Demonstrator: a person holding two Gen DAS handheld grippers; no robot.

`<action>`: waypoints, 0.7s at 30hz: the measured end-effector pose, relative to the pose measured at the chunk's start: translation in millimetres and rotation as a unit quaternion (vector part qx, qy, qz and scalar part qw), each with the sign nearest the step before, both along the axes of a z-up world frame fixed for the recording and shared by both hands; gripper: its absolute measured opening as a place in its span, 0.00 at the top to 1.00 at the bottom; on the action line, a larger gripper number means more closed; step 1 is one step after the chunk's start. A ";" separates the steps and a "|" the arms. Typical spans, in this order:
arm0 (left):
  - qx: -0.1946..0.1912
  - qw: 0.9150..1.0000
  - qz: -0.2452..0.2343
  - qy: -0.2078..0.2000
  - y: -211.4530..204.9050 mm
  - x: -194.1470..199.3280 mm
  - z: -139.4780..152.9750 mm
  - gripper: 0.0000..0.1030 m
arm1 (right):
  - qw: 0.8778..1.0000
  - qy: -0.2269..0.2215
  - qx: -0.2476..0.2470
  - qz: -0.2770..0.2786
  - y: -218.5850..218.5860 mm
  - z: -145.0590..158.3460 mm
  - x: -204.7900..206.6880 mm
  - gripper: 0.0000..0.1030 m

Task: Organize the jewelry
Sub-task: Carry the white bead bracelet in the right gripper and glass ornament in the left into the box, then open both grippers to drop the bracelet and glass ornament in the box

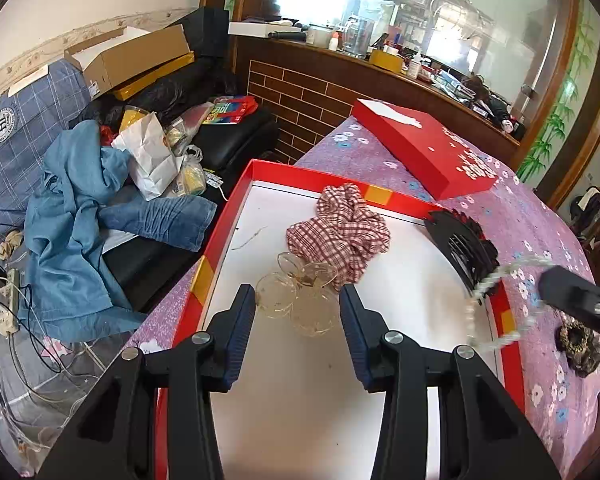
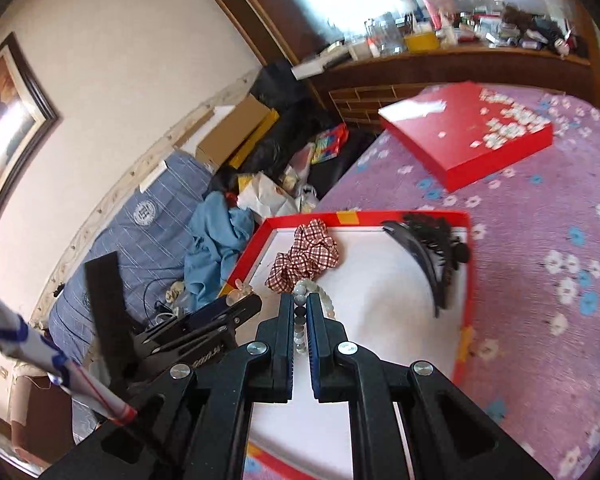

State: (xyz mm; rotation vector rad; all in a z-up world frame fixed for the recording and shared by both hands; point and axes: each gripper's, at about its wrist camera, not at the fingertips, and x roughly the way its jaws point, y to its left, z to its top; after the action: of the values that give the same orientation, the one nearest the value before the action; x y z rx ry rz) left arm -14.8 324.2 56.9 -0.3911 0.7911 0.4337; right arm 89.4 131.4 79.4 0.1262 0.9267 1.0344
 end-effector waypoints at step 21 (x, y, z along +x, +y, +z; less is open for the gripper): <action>-0.026 0.999 0.002 0.029 13.1 15.2 -16.7 0.59 | 0.994 0.017 -0.097 -0.045 31.4 -52.8 41.1 0.92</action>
State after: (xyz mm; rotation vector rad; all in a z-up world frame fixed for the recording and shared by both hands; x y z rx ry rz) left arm 0.4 337.4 40.2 -0.4310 0.8593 0.4304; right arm 130.5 162.8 26.6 0.0233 1.0379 0.8572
